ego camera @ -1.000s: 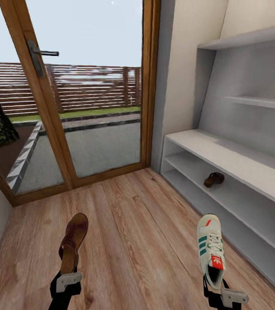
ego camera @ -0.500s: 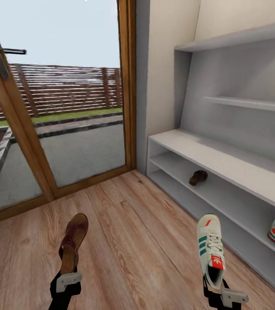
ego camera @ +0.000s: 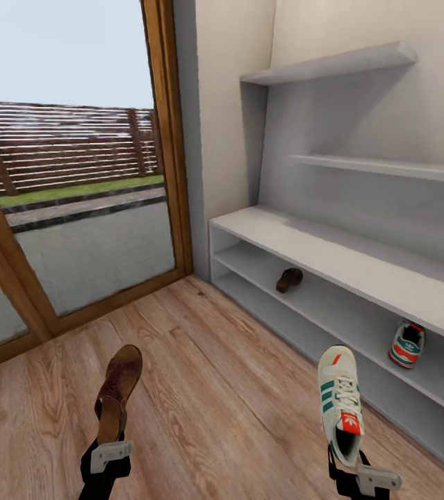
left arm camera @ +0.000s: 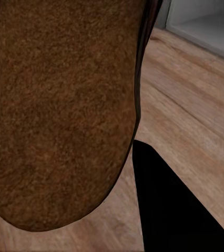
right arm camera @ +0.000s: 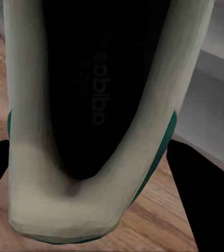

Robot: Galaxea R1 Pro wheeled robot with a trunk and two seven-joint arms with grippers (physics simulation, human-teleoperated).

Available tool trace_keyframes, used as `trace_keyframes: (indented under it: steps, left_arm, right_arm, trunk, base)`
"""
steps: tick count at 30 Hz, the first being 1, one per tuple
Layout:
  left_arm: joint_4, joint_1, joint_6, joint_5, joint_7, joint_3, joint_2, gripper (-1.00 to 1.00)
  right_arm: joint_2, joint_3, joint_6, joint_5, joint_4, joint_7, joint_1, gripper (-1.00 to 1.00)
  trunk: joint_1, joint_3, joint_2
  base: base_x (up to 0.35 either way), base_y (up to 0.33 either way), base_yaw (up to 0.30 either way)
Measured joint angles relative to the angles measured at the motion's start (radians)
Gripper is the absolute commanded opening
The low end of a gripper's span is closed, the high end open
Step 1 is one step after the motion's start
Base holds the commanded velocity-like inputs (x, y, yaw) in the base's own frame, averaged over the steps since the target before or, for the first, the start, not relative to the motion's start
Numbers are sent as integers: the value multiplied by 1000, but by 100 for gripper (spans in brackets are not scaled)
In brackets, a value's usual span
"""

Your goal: Pick up the two gym shoes and the two sandals from the corridor floor and place them onto the hallstand (shoe rack) in the corridor, making sure they are on the rack and not on the floor. Arrange them so the two gym shoes are next to each other and the two sandals are next to each other.

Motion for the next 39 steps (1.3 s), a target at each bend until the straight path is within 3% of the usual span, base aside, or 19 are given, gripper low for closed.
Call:
trace_keyframes:
  steps: [29, 39]
  left_arm:
    - [0, 1, 0, 1, 0, 1, 1, -100]
    - [-1, 1, -1, 0, 0, 1, 2, -100]
  right_arm:
    - [1, 0, -1, 0, 0, 0, 0, -100]
    - [0, 0, -1, 0, 0, 0, 0, -100]
  trunk:
    - [0, 0, 0]
    - [0, 0, 0]
  base:
    - [0, 1, -283]
    - [0, 211, -283]
